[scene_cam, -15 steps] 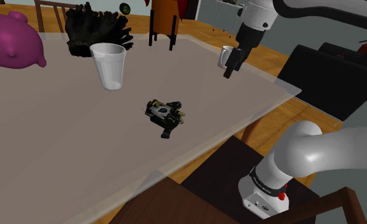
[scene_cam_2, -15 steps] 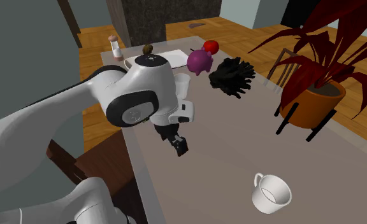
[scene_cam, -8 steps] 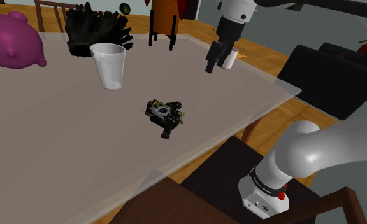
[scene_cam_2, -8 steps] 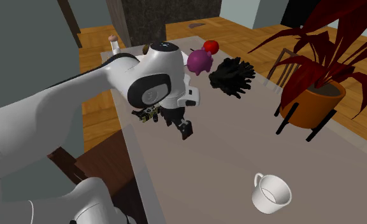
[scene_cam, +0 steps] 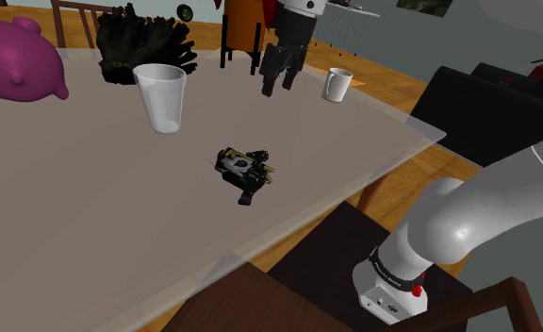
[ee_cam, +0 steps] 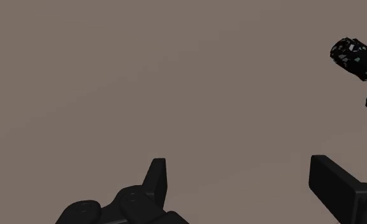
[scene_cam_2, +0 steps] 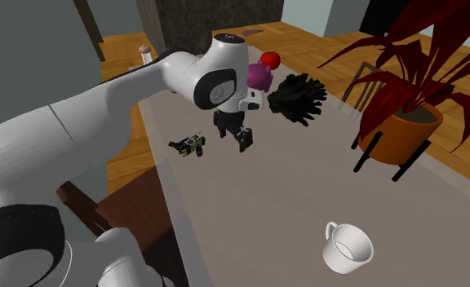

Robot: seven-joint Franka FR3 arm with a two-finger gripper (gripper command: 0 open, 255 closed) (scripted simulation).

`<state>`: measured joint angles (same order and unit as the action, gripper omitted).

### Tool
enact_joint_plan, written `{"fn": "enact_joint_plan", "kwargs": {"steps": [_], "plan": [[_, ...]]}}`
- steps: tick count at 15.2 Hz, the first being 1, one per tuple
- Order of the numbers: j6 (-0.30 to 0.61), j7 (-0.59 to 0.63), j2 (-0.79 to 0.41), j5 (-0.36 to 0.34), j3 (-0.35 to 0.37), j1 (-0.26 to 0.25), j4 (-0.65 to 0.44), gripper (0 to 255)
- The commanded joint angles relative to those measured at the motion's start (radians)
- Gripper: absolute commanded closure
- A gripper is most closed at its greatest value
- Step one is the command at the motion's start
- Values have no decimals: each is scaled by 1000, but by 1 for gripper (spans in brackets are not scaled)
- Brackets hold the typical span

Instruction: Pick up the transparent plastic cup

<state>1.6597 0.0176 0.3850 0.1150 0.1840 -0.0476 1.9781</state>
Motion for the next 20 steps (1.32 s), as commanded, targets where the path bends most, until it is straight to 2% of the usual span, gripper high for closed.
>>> {"fn": "enact_joint_plan", "kwargs": {"steps": [1,10,13,16,17,20], "plan": [[3,20,-73,7,19,-7,-69,0],[-59,127,-427,-11,100,-56,-480,0],[-107,166,-566,-35,123,-89,-666,0],[-185,207,-734,-72,140,-139,-909,0],[-194,210,-750,-75,140,-146,-935,0],[-137,200,-721,-65,138,-136,-848,0]]}}
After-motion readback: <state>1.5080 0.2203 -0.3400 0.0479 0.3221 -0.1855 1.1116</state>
